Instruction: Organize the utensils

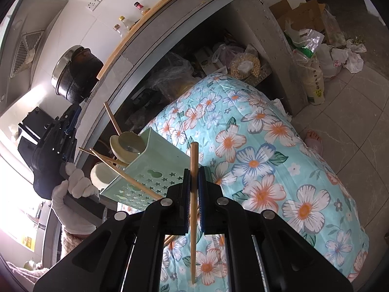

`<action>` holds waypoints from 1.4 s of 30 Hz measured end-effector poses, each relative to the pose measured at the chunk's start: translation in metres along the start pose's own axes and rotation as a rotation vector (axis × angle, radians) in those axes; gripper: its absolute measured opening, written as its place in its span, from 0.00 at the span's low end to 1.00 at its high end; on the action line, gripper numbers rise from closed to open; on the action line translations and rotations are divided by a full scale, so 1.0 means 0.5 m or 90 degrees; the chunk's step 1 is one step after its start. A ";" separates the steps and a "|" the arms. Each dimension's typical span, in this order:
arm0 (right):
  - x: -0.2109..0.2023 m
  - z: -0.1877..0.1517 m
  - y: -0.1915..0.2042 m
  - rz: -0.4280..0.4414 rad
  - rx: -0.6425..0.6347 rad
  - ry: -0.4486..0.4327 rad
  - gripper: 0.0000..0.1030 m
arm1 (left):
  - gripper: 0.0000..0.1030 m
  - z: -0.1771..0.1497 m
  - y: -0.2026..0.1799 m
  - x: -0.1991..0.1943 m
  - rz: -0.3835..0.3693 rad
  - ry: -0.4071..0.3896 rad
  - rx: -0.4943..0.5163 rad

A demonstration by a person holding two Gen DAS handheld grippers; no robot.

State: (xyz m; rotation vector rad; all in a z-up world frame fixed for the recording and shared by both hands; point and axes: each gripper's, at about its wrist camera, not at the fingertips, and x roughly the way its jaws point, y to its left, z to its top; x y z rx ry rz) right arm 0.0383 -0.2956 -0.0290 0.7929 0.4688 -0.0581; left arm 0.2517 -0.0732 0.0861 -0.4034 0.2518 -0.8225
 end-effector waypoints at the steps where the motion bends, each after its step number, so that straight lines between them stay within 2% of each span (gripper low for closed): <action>1: 0.001 0.000 -0.001 0.001 0.001 0.000 0.06 | 0.06 -0.002 -0.007 -0.009 -0.001 0.000 0.013; 8: 0.002 -0.001 -0.003 0.002 0.001 0.002 0.06 | 0.18 -0.028 -0.017 -0.069 -0.010 0.039 0.045; 16: 0.000 -0.001 -0.006 0.003 0.003 0.003 0.06 | 0.34 -0.098 -0.028 -0.136 -0.048 0.155 0.102; 25: -0.015 -0.002 -0.009 0.002 -0.003 -0.007 0.06 | 0.36 -0.235 -0.025 -0.147 -0.058 0.315 0.146; 30: -0.036 0.001 -0.015 -0.003 -0.006 -0.021 0.06 | 0.36 -0.303 -0.043 -0.123 -0.093 0.397 0.184; 38: -0.076 0.010 -0.036 -0.027 -0.004 -0.051 0.06 | 0.36 -0.375 -0.082 -0.086 -0.171 0.487 0.238; 42: -0.087 0.015 -0.043 -0.037 -0.005 -0.063 0.06 | 0.36 -0.424 -0.105 -0.069 -0.195 0.548 0.293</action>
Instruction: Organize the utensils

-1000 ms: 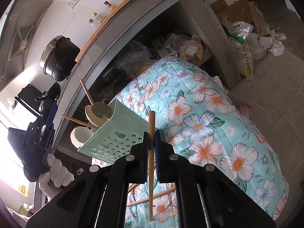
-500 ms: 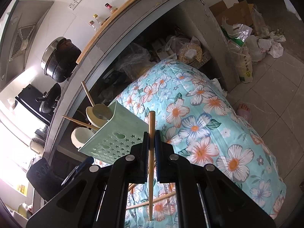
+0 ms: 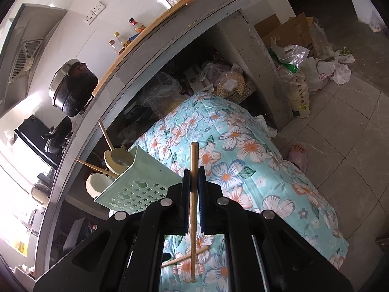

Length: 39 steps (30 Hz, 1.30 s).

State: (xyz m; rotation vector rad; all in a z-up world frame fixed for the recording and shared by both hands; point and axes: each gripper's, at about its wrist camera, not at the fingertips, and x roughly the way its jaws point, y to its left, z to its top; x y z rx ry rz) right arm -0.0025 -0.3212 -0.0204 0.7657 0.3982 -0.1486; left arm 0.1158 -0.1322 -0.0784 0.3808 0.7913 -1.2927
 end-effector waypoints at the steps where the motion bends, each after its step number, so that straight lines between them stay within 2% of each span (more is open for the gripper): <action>1: -0.001 0.001 -0.001 -0.002 0.000 -0.002 0.06 | 0.36 -0.001 -0.007 0.010 0.000 0.014 0.014; 6: 0.001 0.003 -0.010 -0.004 0.005 -0.002 0.06 | 0.34 -0.011 -0.040 0.058 0.039 0.071 0.089; 10: 0.005 0.002 -0.011 -0.004 0.006 0.000 0.06 | 0.32 -0.015 -0.050 0.088 0.062 0.101 0.117; 12: 0.006 0.001 -0.011 -0.004 0.006 0.001 0.06 | 0.29 -0.012 -0.048 0.092 0.062 0.102 0.113; 16: 0.006 0.000 -0.011 -0.005 0.005 0.000 0.06 | 0.12 -0.003 -0.036 0.105 0.064 0.104 0.098; 19: 0.006 0.000 -0.011 -0.005 0.005 0.000 0.06 | 0.06 0.002 -0.031 0.101 0.063 0.102 0.088; 23: 0.006 -0.001 -0.007 -0.004 0.004 -0.001 0.06 | 0.05 0.011 -0.023 0.076 0.060 0.089 0.067; 27: 0.005 -0.001 0.003 0.000 -0.002 -0.002 0.06 | 0.05 0.027 -0.011 0.013 0.064 0.048 0.038; 30: 0.005 -0.001 0.012 0.006 -0.009 -0.002 0.06 | 0.05 0.051 0.005 -0.048 0.059 -0.006 0.005; 35: 0.005 0.000 0.030 0.020 -0.023 -0.001 0.06 | 0.05 0.098 0.034 -0.168 0.056 -0.116 -0.049; 39: 0.004 0.000 0.039 0.025 -0.032 -0.001 0.06 | 0.05 0.135 0.060 -0.277 0.055 -0.225 -0.092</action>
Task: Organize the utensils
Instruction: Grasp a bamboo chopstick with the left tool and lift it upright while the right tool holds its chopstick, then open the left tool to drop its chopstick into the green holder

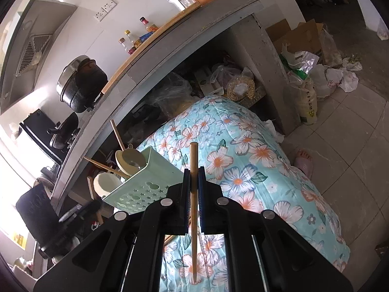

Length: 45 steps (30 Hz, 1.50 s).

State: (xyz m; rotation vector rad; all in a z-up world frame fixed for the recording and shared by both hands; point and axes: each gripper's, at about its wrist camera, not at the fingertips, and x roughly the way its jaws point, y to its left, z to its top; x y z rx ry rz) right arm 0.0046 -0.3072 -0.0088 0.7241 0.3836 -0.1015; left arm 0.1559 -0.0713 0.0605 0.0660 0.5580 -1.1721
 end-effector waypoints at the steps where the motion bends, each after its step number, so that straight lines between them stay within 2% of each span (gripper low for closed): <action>1: 0.000 0.000 0.001 0.002 -0.001 0.001 0.06 | 0.05 0.018 0.008 -0.019 0.000 -0.026 -0.014; 7: 0.006 0.001 -0.001 0.004 0.000 0.006 0.06 | 0.05 0.118 0.058 -0.123 0.009 -0.191 -0.093; 11: 0.003 0.008 0.008 0.006 -0.008 0.001 0.06 | 0.05 0.161 0.075 -0.143 0.009 -0.286 -0.123; 15: -0.002 0.020 0.025 0.014 -0.023 -0.009 0.06 | 0.05 0.188 0.095 -0.136 0.020 -0.333 -0.147; 19: -0.013 0.036 0.038 0.024 -0.035 -0.021 0.06 | 0.05 0.199 0.104 -0.112 0.066 -0.360 -0.149; 26: -0.023 0.057 0.060 0.048 -0.052 -0.030 0.06 | 0.05 0.194 0.136 -0.063 0.129 -0.379 -0.146; 30: -0.028 0.067 0.080 0.063 -0.069 -0.036 0.06 | 0.05 0.179 0.148 -0.026 0.177 -0.361 -0.131; 35: -0.047 0.099 0.122 0.094 -0.099 -0.060 0.06 | 0.05 0.152 0.154 -0.005 0.207 -0.331 -0.120; 42: -0.081 0.164 0.201 0.166 -0.147 -0.118 0.06 | 0.07 0.130 0.154 -0.010 0.223 -0.297 -0.123; 45: -0.085 0.188 0.231 0.190 -0.162 -0.136 0.06 | 0.13 0.123 0.147 -0.021 0.227 -0.296 -0.119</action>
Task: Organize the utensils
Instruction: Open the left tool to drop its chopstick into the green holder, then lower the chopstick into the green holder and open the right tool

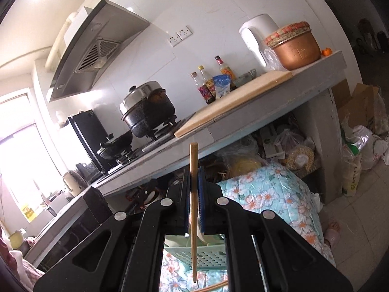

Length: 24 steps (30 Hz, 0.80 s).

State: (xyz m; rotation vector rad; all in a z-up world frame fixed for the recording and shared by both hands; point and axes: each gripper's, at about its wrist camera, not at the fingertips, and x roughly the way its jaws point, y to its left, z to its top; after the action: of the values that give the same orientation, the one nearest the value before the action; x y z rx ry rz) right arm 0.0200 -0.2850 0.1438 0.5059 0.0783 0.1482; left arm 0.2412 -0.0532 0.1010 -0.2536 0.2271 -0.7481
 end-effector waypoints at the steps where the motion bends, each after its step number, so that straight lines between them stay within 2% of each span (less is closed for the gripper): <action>1: 0.004 0.008 0.006 0.005 -0.003 -0.003 0.06 | 0.16 0.000 0.000 -0.005 0.001 0.000 0.001; 4: 0.025 0.027 0.019 0.028 -0.002 -0.007 0.06 | 0.19 -0.001 0.001 -0.024 0.005 0.000 0.002; 7: 0.048 0.041 0.034 0.041 -0.011 -0.018 0.06 | 0.30 -0.003 0.006 -0.051 0.008 0.005 -0.007; 9: 0.068 0.047 0.041 0.044 -0.021 -0.022 0.06 | 0.32 -0.006 0.008 -0.071 0.006 0.010 -0.008; 11: 0.091 0.050 0.050 0.045 -0.034 -0.019 0.06 | 0.40 -0.011 0.008 -0.092 0.007 0.017 -0.005; 16: 0.156 0.040 0.084 0.029 -0.101 0.004 0.06 | 0.52 -0.036 0.005 -0.148 0.002 0.044 0.023; 19: 0.196 0.024 0.098 0.009 -0.148 0.018 0.06 | 0.55 -0.056 0.002 -0.176 -0.002 0.061 0.046; 24: 0.261 -0.025 0.106 -0.004 -0.204 0.088 0.07 | 0.58 -0.094 0.001 -0.207 -0.006 0.101 0.076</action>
State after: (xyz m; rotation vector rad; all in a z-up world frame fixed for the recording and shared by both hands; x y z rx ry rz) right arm 0.1406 -0.2121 0.1537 0.1756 0.1873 0.1848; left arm 0.1540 0.0120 0.0682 -0.0823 0.3309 -0.7898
